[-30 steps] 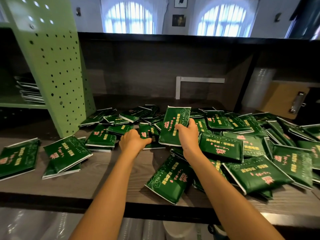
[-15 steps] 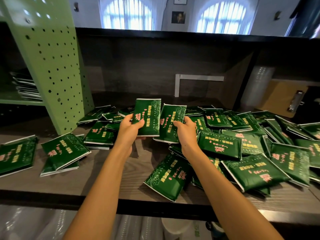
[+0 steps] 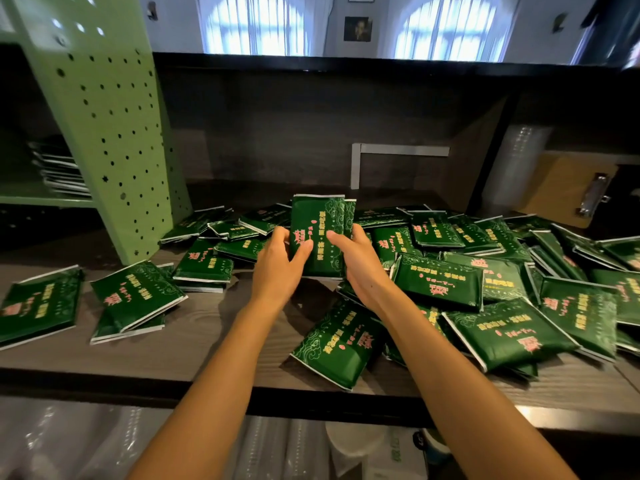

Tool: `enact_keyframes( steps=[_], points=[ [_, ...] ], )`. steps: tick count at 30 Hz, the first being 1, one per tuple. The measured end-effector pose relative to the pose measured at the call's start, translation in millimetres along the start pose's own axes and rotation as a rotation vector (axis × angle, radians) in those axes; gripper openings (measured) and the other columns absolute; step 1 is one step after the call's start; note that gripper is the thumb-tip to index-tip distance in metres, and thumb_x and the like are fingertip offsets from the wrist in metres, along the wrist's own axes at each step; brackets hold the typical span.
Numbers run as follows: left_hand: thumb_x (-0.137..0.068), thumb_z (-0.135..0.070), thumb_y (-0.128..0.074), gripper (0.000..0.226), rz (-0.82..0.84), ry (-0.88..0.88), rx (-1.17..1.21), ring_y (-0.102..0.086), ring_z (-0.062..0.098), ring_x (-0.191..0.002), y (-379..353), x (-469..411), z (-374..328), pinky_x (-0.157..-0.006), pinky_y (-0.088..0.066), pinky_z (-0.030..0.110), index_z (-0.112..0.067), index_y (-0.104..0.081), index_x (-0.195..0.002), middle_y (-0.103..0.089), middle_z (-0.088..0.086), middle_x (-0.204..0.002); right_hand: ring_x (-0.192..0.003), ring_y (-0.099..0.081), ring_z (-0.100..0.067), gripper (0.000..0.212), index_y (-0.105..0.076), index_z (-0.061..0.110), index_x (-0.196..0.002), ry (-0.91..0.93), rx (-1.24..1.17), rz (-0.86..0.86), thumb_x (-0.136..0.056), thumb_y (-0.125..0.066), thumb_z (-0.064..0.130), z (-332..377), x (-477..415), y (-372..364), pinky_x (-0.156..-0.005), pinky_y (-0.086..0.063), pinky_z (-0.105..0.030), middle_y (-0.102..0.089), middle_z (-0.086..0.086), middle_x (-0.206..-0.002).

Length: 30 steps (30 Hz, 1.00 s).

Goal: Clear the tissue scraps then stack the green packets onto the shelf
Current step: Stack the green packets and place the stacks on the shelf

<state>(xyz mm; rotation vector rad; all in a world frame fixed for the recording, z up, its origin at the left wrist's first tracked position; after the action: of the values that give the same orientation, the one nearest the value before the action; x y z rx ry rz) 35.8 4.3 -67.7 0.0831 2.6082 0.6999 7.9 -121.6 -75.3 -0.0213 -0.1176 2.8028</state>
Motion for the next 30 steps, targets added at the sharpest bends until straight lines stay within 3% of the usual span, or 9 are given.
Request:
enact_keyframes(
  steps=[4, 8, 12, 15, 19, 22, 25, 28, 30],
  points=[
    [-0.099, -0.028, -0.041, 0.025, -0.009, -0.120, -0.174, -0.051, 0.025, -0.086, 2.0, -0.6, -15.7, -0.068, -0.029, 0.028, -0.008, -0.056, -0.098, -0.053, 0.006, -0.091, -0.096, -0.063, -0.013, 0.031, -0.048, 0.014, -0.122, 0.094, 0.018, -0.016, -0.092, -0.053, 0.007, 10.4, 6.8, 1.6, -0.086, -0.052, -0.030, -0.063, 0.001, -0.106],
    [-0.098, -0.017, -0.041, 0.025, 0.026, -0.025, -0.150, -0.052, 0.025, -0.103, 12.4, 0.8, -24.9, -0.075, -0.031, 0.023, -0.008, -0.055, -0.117, -0.051, 0.010, -0.115, -0.102, -0.062, -0.022, 0.023, -0.049, 0.014, -0.112, 0.119, 0.053, -0.126, -0.091, -0.055, 0.006, 37.0, 6.8, 18.0, -0.093, -0.051, -0.040, -0.063, -0.006, -0.113],
    [-0.089, -0.026, -0.059, 0.014, 0.269, 0.085, -0.196, -0.057, 0.022, -0.097, 16.6, 9.4, -29.0, -0.075, -0.041, 0.028, -0.013, -0.056, -0.094, -0.059, 0.004, -0.100, -0.103, -0.059, -0.020, 0.028, -0.048, 0.013, -0.118, 0.125, 0.060, -0.170, -0.091, -0.054, 0.005, 58.2, 12.3, 34.6, -0.091, -0.048, -0.035, -0.060, -0.005, -0.117],
    [-0.079, -0.040, -0.070, 0.050, 0.675, 0.198, -0.265, -0.056, 0.015, -0.089, 6.5, 34.2, -31.5, -0.067, -0.049, 0.026, -0.013, -0.051, -0.116, -0.056, 0.004, -0.112, -0.104, -0.054, -0.016, 0.029, -0.046, 0.014, -0.118, 0.100, 0.079, -0.176, -0.092, -0.054, 0.007, 50.4, 24.4, 38.1, -0.093, -0.043, -0.032, -0.057, 0.000, -0.120],
    [-0.070, -0.042, -0.078, 0.091, 0.755, 0.218, -0.402, -0.046, 0.024, -0.123, -4.8, 53.0, -29.7, -0.095, -0.045, 0.035, -0.010, -0.029, -0.140, -0.041, 0.007, -0.142, -0.096, -0.057, -0.015, 0.024, -0.050, 0.014, -0.113, 0.056, 0.055, -0.203, -0.091, -0.055, 0.007, 31.9, 37.8, 44.9, -0.086, -0.046, -0.031, -0.061, -0.002, -0.114],
    [-0.071, -0.033, -0.079, 0.086, 0.753, 0.198, -0.328, -0.045, 0.023, -0.124, -10.6, 58.3, -29.7, -0.098, -0.042, 0.034, -0.009, -0.031, -0.138, -0.041, 0.008, -0.141, -0.085, -0.055, -0.007, 0.026, -0.047, 0.018, -0.113, 0.043, 0.005, -0.191, -0.091, -0.055, 0.006, 25.1, 46.2, 46.9, -0.072, -0.043, -0.022, -0.058, 0.004, -0.104],
    [-0.073, -0.031, -0.078, 0.067, 0.773, 0.253, -0.274, -0.051, 0.021, -0.111, -7.8, 59.4, -24.2, -0.089, -0.044, 0.031, -0.007, -0.045, -0.126, -0.051, 0.007, -0.124, -0.095, -0.057, -0.013, 0.031, -0.048, 0.013, -0.119, 0.035, 0.005, -0.217, -0.090, -0.056, 0.006, 21.6, 49.4, 45.9, -0.080, -0.044, -0.026, -0.059, 0.000, -0.114],
    [-0.079, -0.026, -0.072, 0.024, 0.735, 0.260, -0.208, -0.049, 0.015, -0.080, 0.4, 52.8, -14.8, -0.066, -0.037, 0.027, -0.014, -0.053, -0.086, -0.051, 0.005, -0.089, -0.098, -0.061, -0.018, 0.026, -0.053, 0.011, -0.114, 0.030, -0.013, -0.212, -0.089, -0.056, 0.004, 23.1, 48.4, 41.4, -0.086, -0.050, -0.033, -0.064, -0.005, -0.114],
    [-0.084, -0.018, -0.066, 0.015, 0.642, 0.306, -0.132, -0.049, 0.018, -0.079, 10.8, 46.2, -8.5, -0.065, -0.037, 0.027, -0.010, -0.054, -0.090, -0.054, 0.008, -0.089, -0.099, -0.061, -0.019, 0.027, -0.053, 0.011, -0.115, 0.015, -0.021, -0.211, -0.089, -0.056, 0.004, 23.6, 47.2, 34.4, -0.087, -0.050, -0.034, -0.063, -0.005, -0.114]
  ],
)
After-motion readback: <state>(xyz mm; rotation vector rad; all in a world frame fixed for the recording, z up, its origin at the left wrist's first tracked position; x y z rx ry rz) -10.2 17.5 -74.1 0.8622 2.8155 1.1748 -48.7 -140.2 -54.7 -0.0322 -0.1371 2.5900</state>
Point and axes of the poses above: each hand's wrist, its own x-axis away from the middle knuckle, its own y-axis out of the back of the hand, z = x × y, the point moved 4 cm from there along -x, towards the middle knuckle
